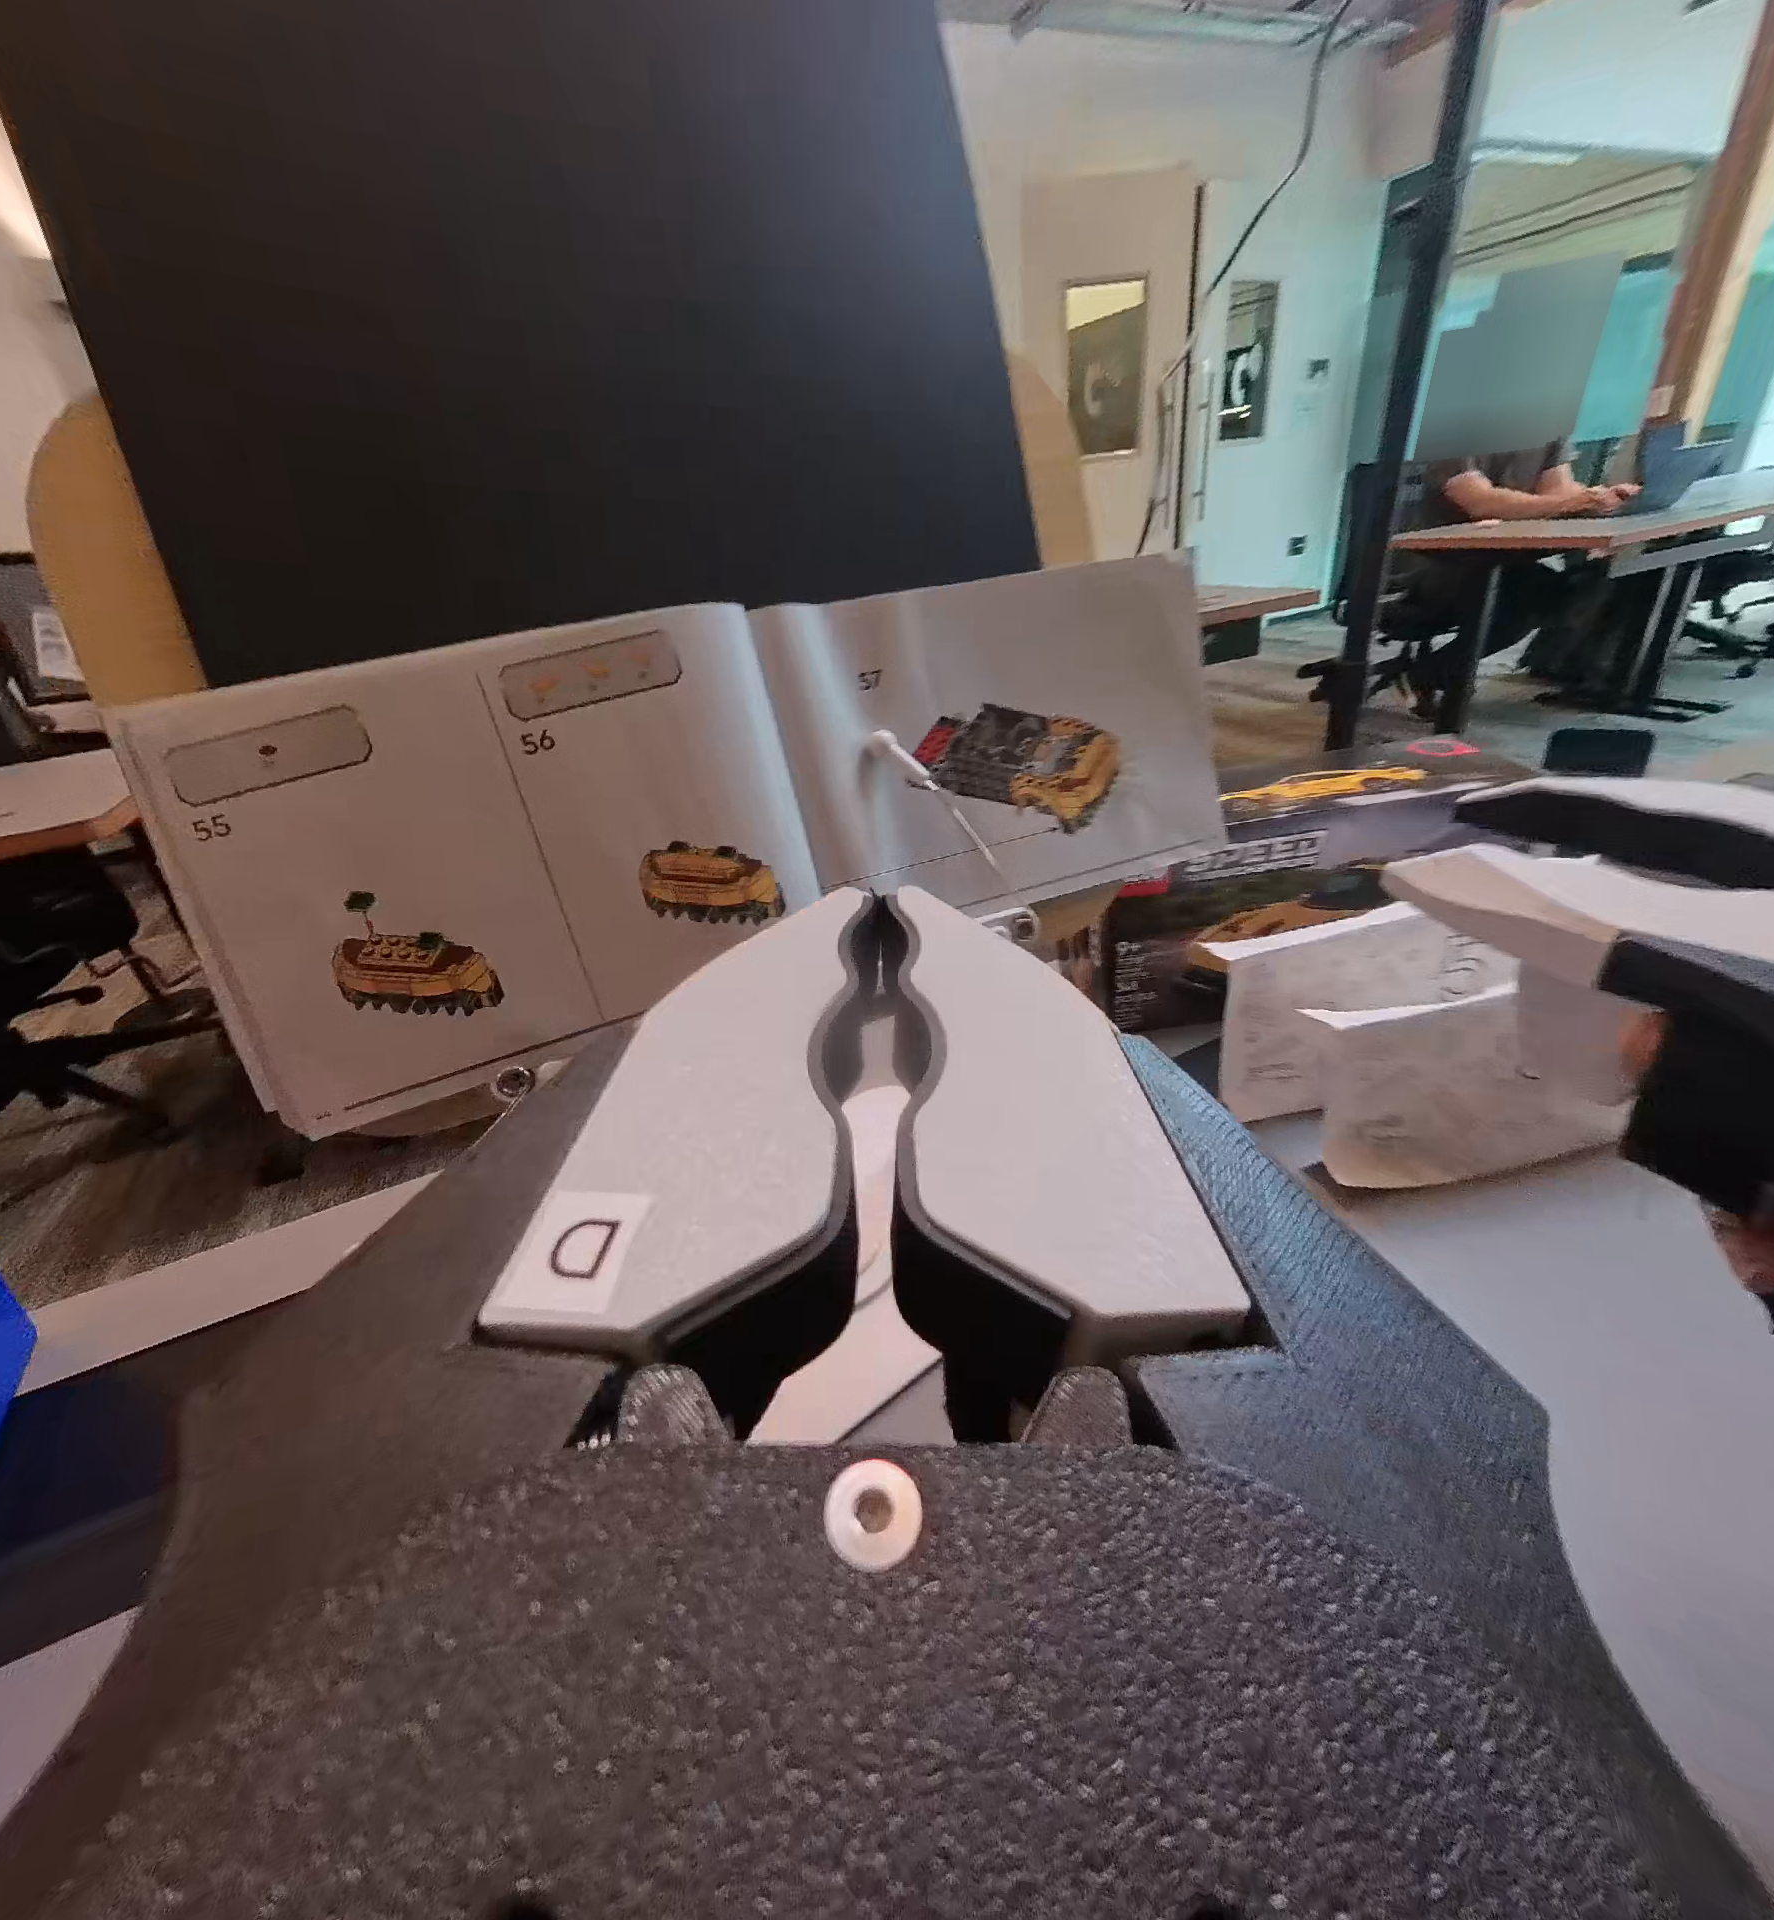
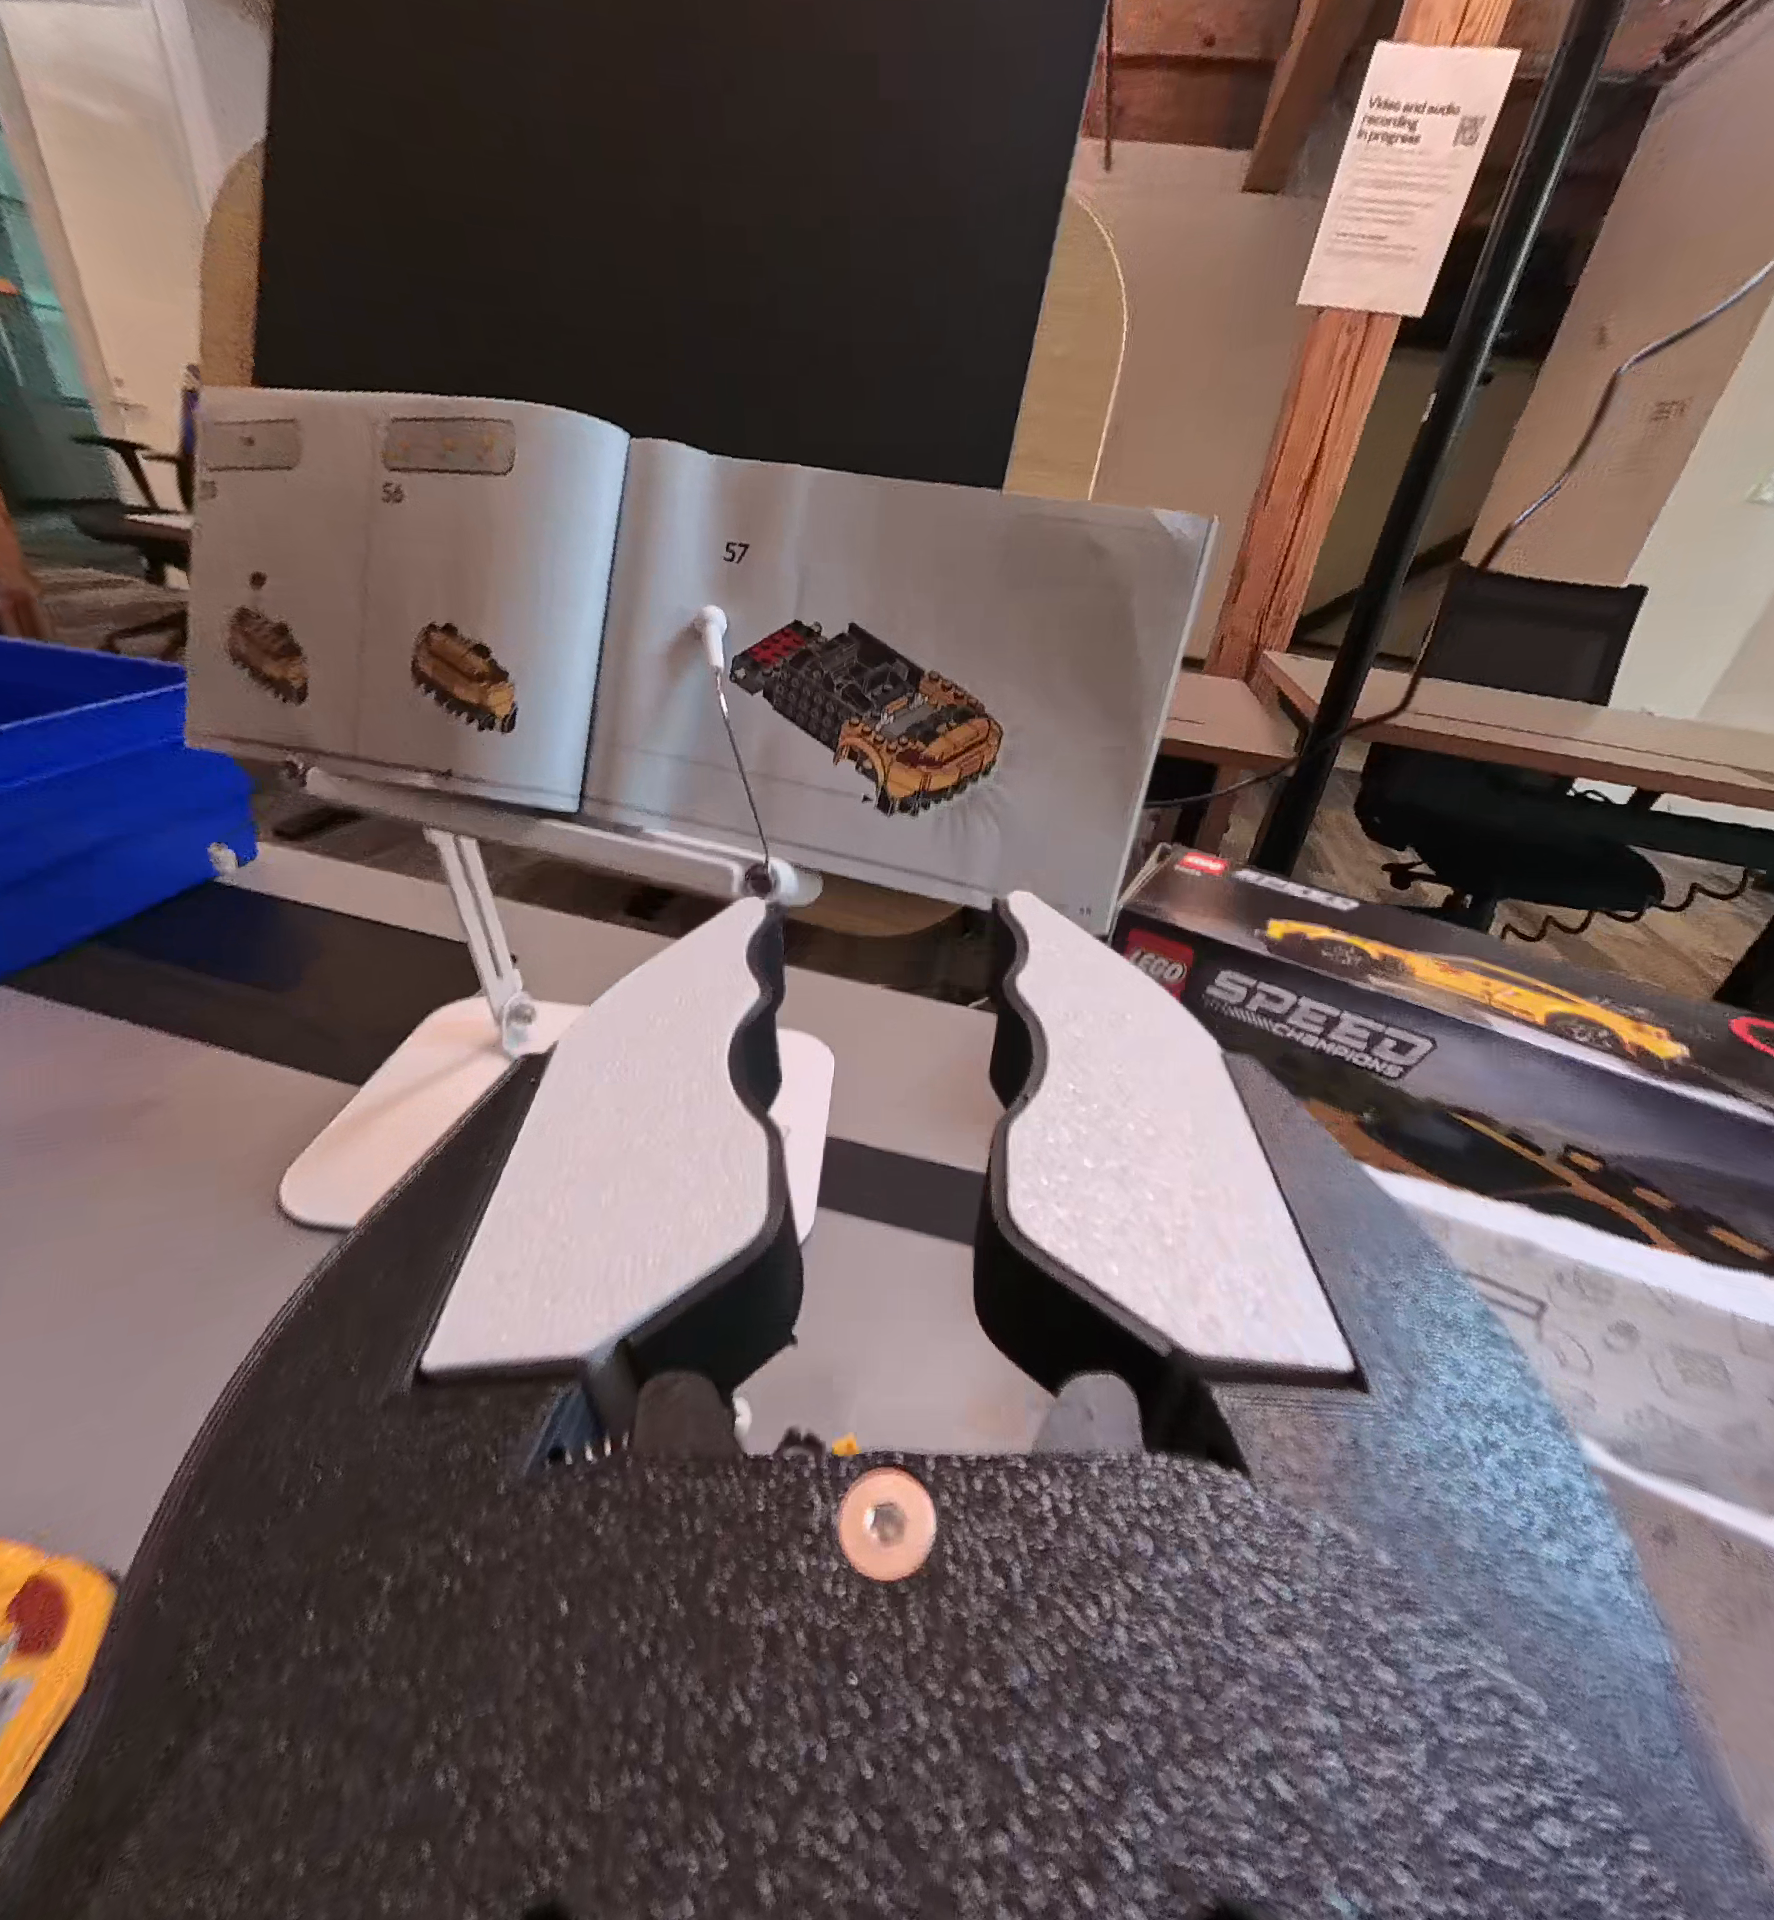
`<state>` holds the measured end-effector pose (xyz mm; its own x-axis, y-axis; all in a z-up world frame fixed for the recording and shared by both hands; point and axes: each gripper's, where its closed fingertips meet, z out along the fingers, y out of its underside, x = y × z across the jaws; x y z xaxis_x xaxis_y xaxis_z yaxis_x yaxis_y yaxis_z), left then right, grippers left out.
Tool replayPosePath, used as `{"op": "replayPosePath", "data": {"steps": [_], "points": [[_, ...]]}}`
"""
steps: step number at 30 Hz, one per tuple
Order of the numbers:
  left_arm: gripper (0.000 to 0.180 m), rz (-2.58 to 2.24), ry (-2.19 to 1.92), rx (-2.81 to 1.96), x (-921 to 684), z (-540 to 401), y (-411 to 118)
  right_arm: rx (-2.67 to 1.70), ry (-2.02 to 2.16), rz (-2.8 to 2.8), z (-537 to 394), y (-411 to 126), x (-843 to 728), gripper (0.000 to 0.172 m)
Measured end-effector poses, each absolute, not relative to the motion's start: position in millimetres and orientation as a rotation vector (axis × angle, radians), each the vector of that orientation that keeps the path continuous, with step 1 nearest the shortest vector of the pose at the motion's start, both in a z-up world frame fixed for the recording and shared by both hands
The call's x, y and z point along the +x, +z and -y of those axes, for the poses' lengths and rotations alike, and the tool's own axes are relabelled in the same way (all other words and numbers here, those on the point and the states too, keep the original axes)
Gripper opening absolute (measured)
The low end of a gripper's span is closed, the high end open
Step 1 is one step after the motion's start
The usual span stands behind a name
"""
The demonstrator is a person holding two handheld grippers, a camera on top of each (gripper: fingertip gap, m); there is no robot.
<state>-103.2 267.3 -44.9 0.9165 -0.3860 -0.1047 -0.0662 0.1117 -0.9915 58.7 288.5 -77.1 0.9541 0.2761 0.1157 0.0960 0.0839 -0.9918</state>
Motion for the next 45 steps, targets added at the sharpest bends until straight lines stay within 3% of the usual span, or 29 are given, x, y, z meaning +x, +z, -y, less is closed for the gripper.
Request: {"op": "replayPosePath", "data": {"steps": [4, 9, 18, 31, 45], "points": [[0.0, -0.42, -0.276, -1.435, -109, -226, -46, -1.482, 0.142, 0.315, -271, -90, 63, 0.032], [0.003, -0.437, -0.234, -1.495, -133, -185, -88, -1.502, 0.136, 0.326, -273, -108, 73, 0.03], [0.007, -0.411, -0.123, -1.56, -175, -203, -128, -1.558, 0.209, 0.277, -284, -130, 77, 0.033], [0.006, -0.366, -0.045, -1.569, -197, -206, -124, -1.427, 0.126, 0.393, -362, -90, 45, 0.035], [0.011, -0.437, -0.127, -1.586, -169, -203, -137, -1.451, 0.112, 0.419, -397, -96, 53, 0.034]]}}
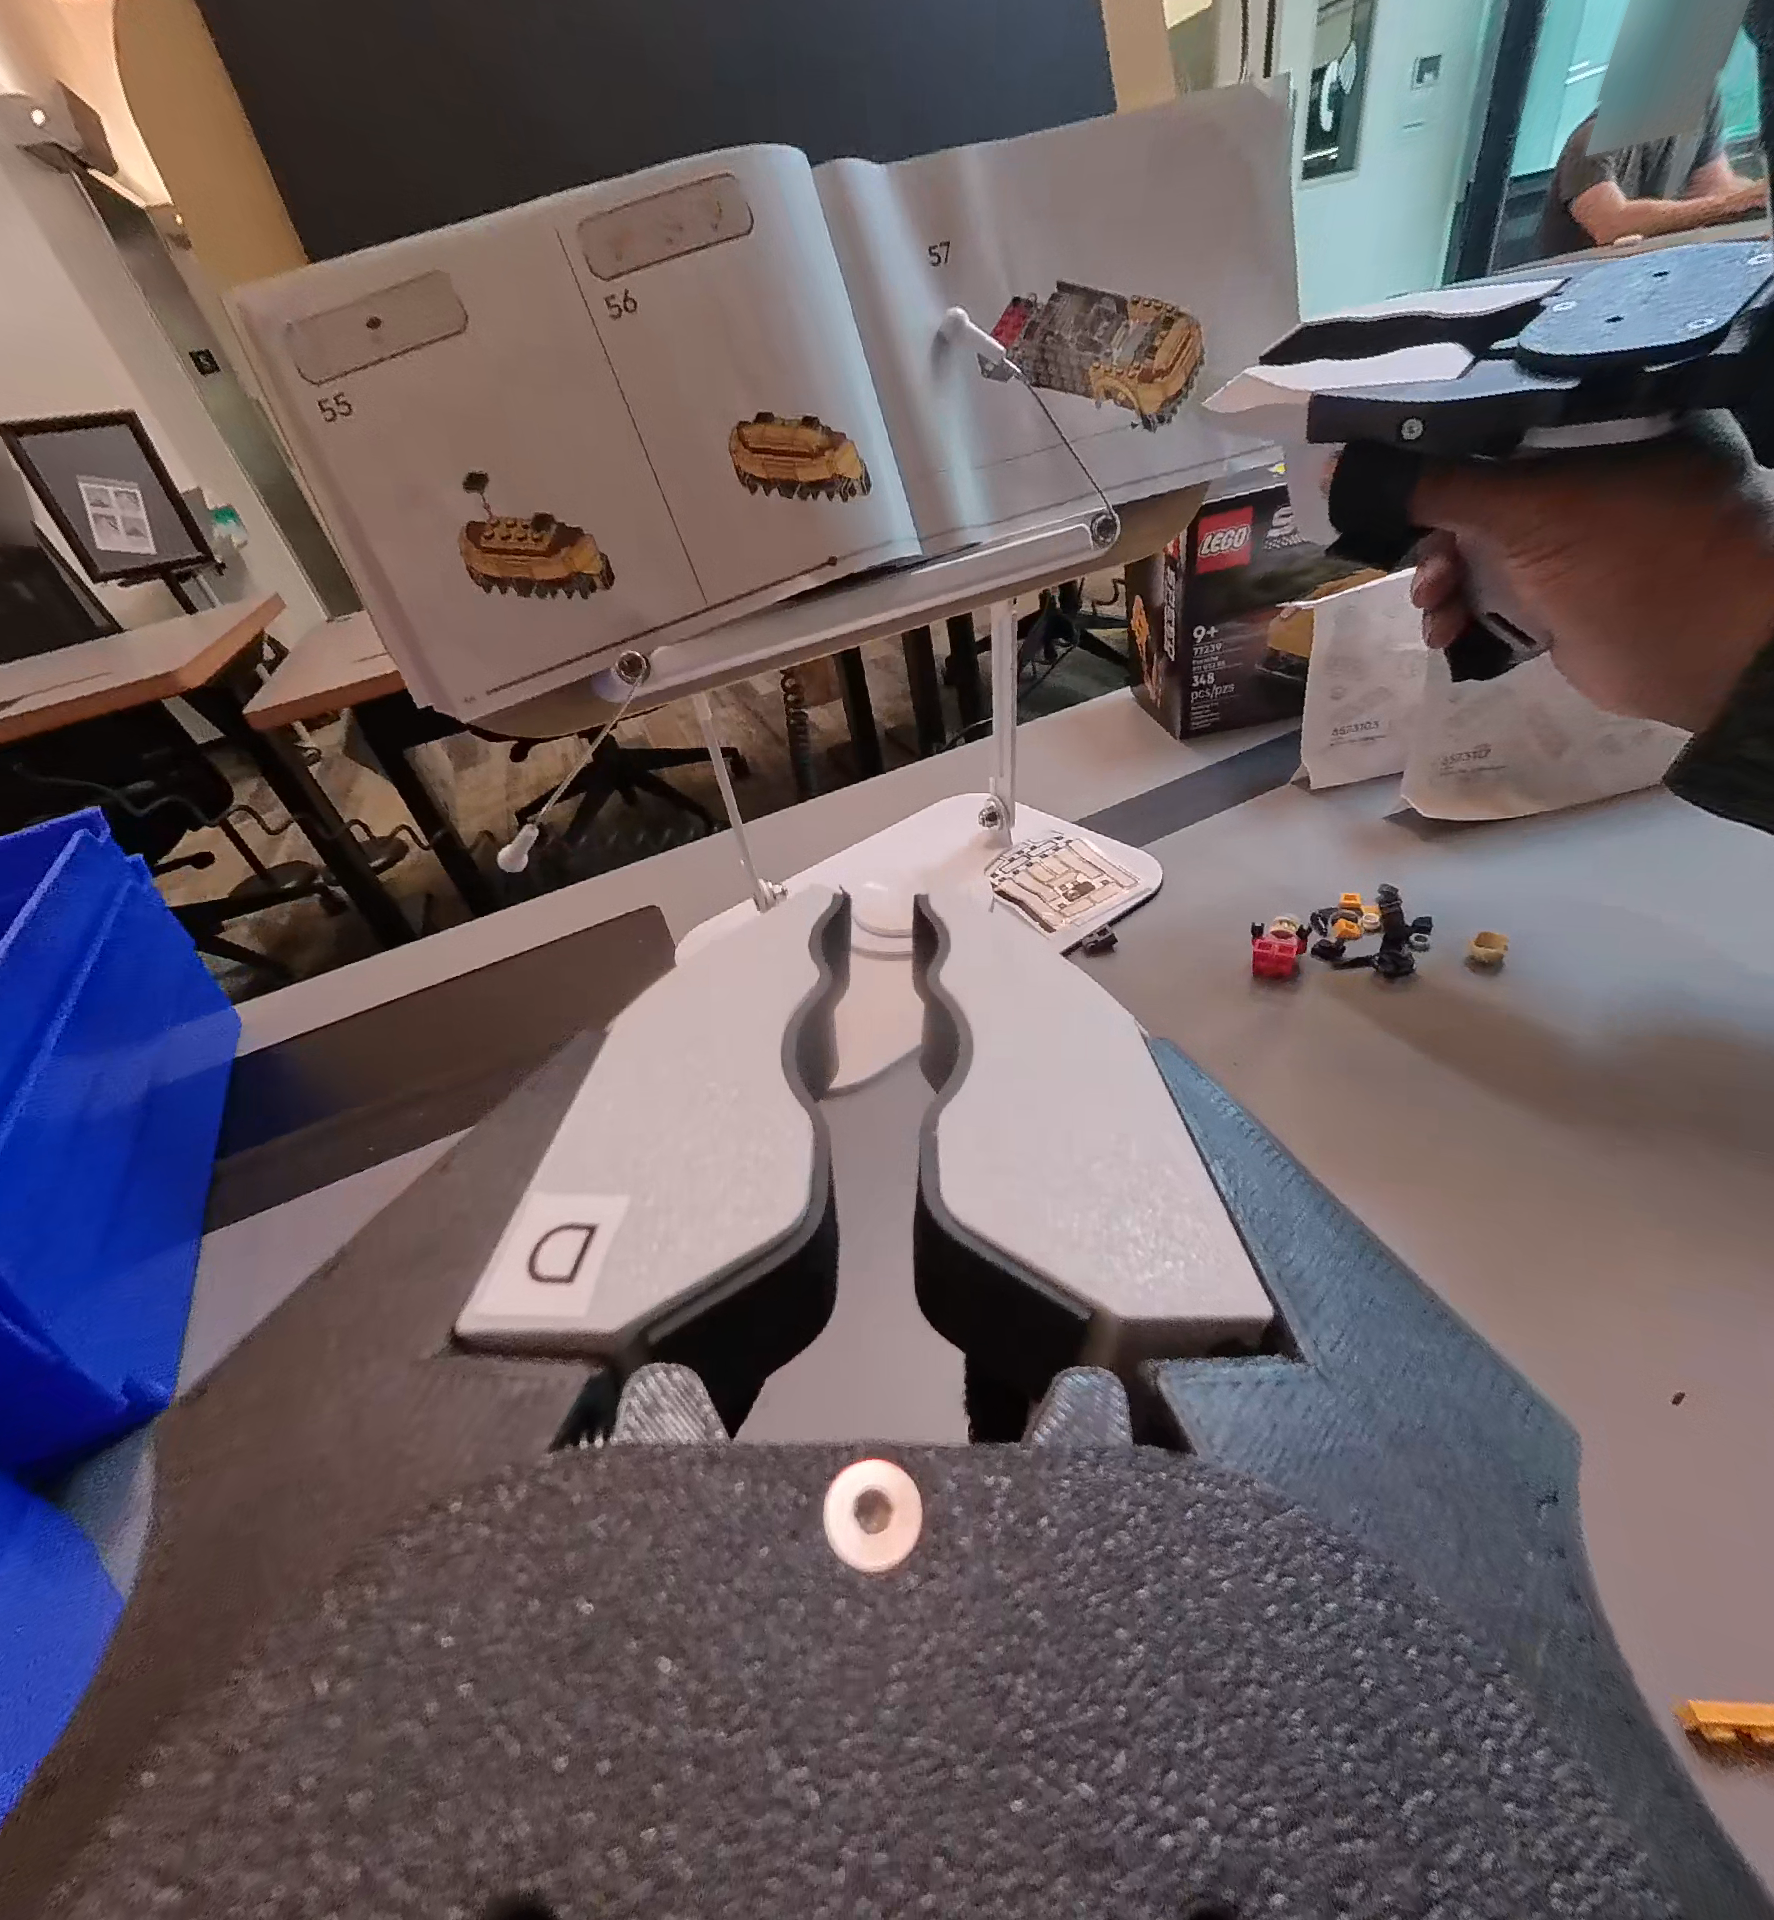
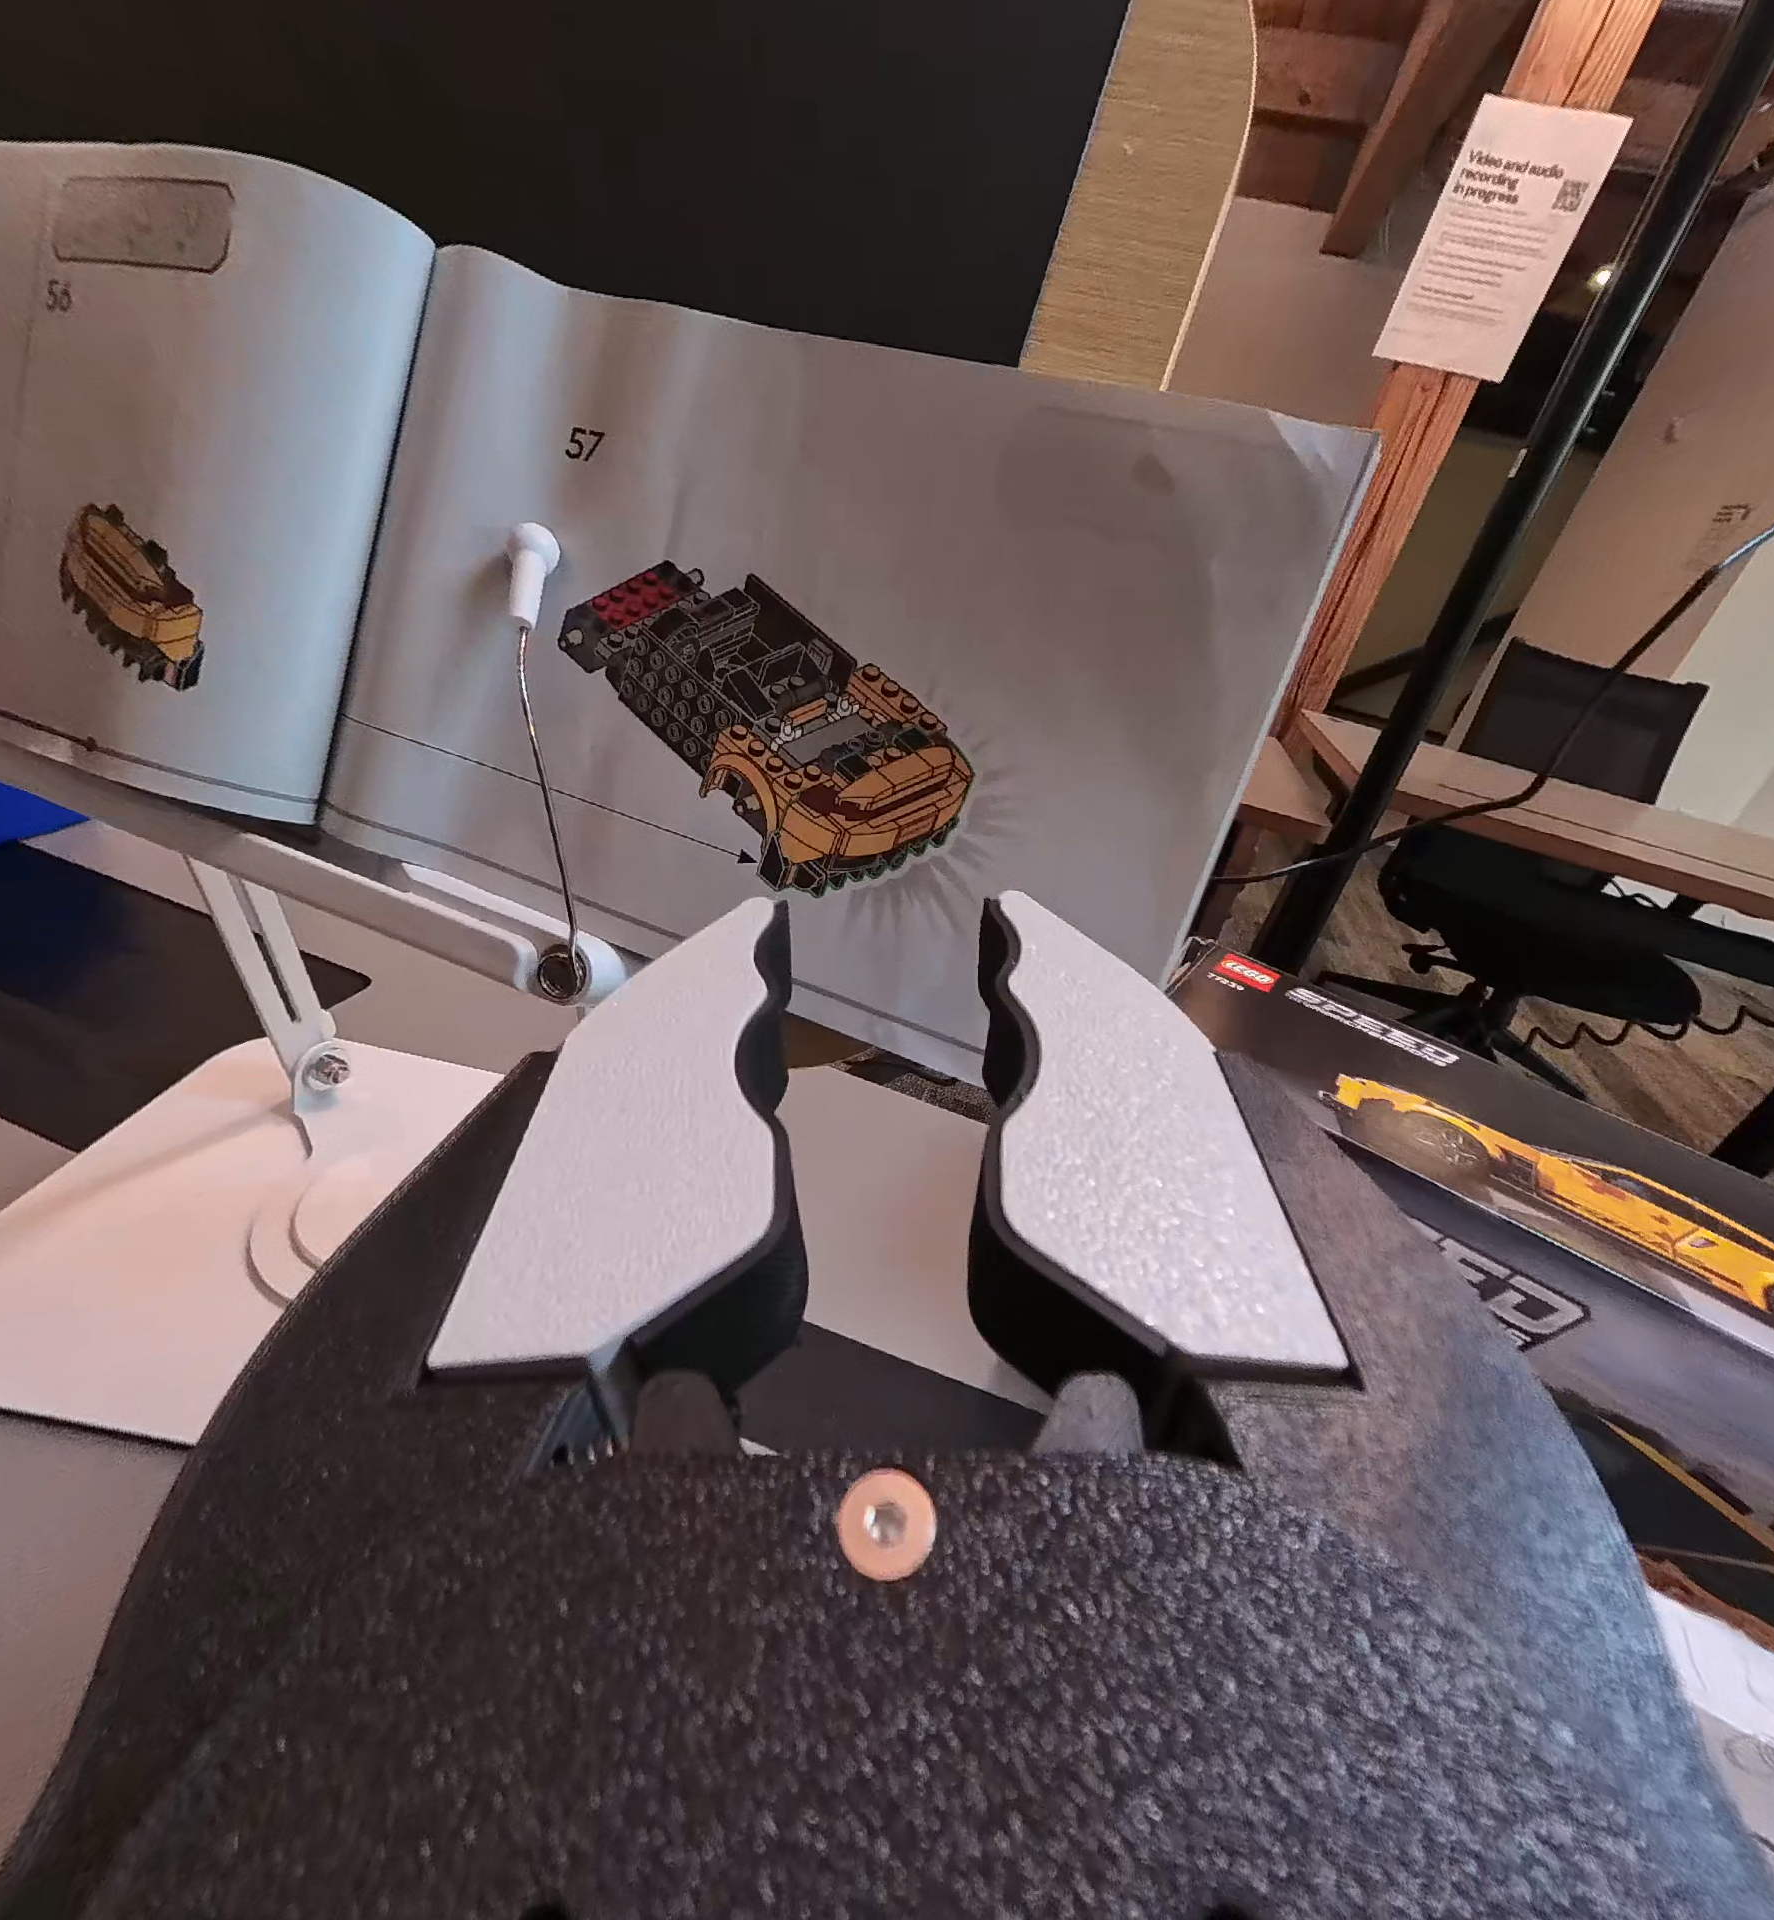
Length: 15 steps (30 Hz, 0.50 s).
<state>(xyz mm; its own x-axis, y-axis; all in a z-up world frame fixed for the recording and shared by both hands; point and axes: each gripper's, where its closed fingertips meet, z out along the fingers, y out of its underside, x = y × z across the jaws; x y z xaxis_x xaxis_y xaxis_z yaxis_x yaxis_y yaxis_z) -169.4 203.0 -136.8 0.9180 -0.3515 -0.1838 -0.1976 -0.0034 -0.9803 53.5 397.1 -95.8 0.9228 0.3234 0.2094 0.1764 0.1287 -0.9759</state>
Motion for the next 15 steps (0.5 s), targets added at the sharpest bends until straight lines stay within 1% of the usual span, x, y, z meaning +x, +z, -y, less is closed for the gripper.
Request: {"op": "replayPosePath", "data": {"steps": [10, 13, 15], "points": [[0.015, -0.443, -0.129, -1.592, -173, -204, -138, -1.45, 0.143, 0.438, -388, -95, 43, 0.035], [0.017, -0.453, -0.121, -1.596, -173, -205, -139, -1.455, 0.177, 0.474, -371, -100, 36, 0.034], [0.022, -0.487, -0.123, -1.619, -171, -205, -142, -1.458, 0.293, 0.566, -345, -107, 21, 0.029]]}}
